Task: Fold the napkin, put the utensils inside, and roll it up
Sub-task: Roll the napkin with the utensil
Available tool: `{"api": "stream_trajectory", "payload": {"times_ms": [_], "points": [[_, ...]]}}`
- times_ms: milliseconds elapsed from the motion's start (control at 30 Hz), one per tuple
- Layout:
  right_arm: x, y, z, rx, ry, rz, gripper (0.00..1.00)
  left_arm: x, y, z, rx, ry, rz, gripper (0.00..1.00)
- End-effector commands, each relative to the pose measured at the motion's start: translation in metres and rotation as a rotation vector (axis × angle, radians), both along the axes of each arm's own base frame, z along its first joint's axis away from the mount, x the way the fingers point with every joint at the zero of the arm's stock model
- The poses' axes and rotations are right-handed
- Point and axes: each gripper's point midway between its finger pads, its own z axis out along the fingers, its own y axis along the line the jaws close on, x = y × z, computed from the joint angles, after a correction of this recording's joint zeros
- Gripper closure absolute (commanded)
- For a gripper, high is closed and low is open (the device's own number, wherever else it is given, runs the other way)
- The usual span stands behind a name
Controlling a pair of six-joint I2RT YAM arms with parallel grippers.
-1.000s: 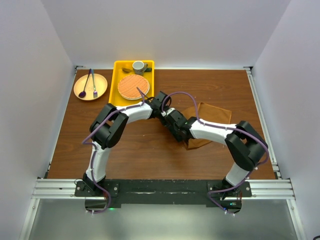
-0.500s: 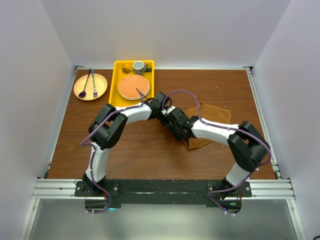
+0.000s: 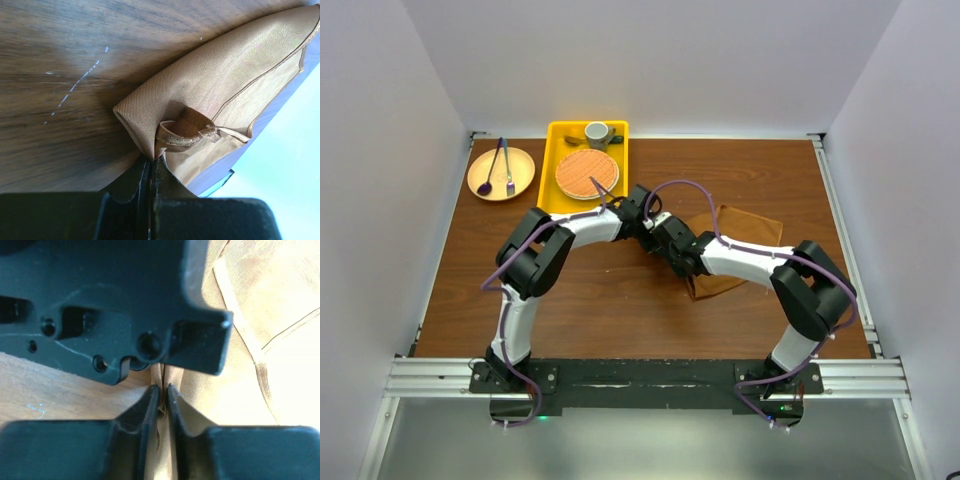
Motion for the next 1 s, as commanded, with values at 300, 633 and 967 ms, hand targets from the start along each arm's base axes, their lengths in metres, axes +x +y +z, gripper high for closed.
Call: {"api": "stream_trajectory", "payload": {"times_ms": [300, 633, 967], "points": [[0.010, 0.011, 0.036, 0.212, 0.077, -0.014, 1.00, 0.001, -0.008, 0.046, -0.023, -0.169, -0.147, 0.68], [0.017, -0.001, 0.034, 0.496, 0.250, -0.063, 1.00, 0.025, 0.006, 0.088, 0.009, -0.404, -0.207, 0.44], [0.028, -0.017, 0.025, 0.679, 0.374, -0.113, 1.00, 0.023, 0.018, 0.102, 0.047, -0.521, -0.271, 0.45]]}}
